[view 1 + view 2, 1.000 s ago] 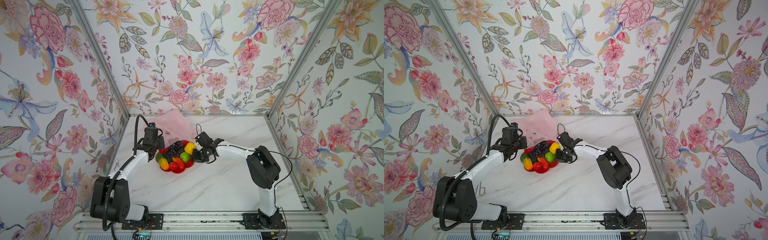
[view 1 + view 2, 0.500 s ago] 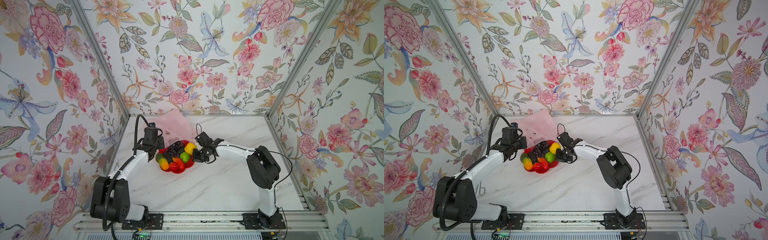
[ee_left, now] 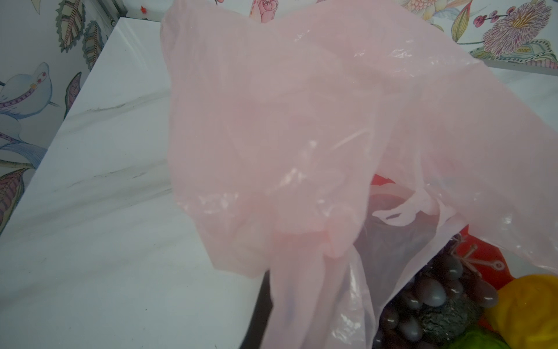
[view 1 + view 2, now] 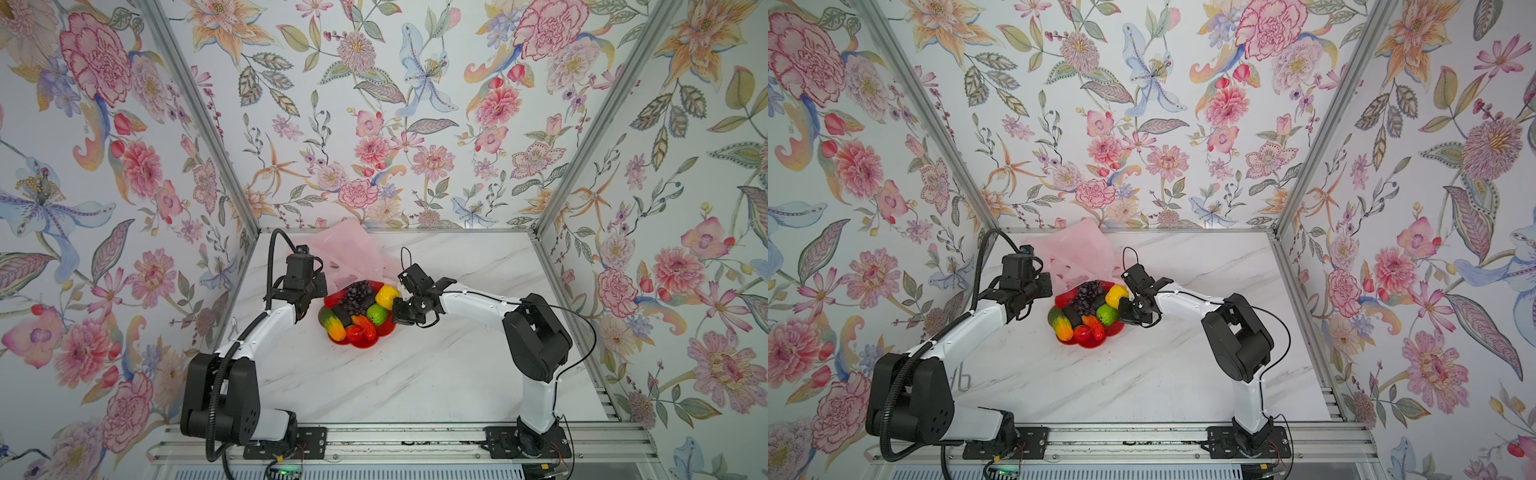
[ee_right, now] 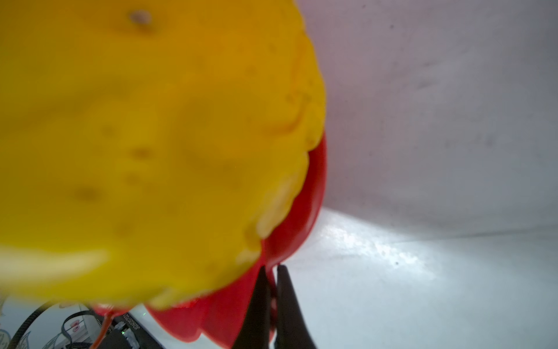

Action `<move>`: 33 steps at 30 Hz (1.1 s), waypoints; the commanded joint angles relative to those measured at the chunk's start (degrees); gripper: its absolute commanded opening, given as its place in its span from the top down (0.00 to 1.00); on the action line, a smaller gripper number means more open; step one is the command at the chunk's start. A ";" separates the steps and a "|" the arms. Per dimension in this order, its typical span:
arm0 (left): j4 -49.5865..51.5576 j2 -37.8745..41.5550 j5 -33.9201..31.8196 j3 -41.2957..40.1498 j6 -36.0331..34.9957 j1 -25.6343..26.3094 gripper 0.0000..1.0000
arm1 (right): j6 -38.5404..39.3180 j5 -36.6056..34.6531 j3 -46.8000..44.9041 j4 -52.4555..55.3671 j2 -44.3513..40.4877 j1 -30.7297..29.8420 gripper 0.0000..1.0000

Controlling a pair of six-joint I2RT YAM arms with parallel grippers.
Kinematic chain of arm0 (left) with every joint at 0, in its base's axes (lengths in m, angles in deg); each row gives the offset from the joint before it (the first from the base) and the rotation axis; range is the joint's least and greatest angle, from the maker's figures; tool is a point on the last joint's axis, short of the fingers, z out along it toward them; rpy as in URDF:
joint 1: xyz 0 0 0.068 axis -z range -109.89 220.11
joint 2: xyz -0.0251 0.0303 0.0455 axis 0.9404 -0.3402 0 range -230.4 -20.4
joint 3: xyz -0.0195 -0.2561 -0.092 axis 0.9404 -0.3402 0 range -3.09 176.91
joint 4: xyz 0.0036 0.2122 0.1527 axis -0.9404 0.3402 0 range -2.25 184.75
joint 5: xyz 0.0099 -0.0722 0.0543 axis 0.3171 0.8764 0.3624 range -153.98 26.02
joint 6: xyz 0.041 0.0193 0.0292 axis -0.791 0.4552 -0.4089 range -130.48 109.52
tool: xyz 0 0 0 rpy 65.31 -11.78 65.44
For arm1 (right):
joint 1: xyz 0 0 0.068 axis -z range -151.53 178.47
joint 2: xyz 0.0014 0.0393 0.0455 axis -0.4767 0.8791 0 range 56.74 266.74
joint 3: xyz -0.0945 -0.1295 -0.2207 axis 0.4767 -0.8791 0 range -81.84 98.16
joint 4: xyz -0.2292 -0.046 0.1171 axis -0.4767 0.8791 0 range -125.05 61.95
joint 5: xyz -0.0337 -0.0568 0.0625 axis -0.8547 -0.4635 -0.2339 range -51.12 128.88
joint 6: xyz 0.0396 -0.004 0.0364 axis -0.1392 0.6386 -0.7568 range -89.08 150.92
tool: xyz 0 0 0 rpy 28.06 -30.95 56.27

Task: Place the fruits into the plastic bag
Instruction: Move the plate to the center of the table.

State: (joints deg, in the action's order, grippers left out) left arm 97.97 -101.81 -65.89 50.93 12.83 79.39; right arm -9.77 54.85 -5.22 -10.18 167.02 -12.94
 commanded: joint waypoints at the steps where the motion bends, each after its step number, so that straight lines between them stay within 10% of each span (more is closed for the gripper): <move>1: -0.46 0.61 0.03 1.35 -0.55 -0.66 1.00 | 1.29 -3.03 -3.58 2.71 -3.72 1.69 0.96; 27: -2.18 4.41 4.28 -6.81 9.89 10.26 1.00 | 11.17 -1.89 -30.34 3.40 -27.64 23.98 0.95; 33: -4.54 5.34 5.51 -8.91 14.28 11.45 1.00 | 12.28 0.20 -31.36 2.16 -28.35 25.97 0.76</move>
State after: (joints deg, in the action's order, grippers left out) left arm 95.37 -98.05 -61.32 42.99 23.59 90.45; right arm 0.86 54.94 -35.56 -8.74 140.07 12.26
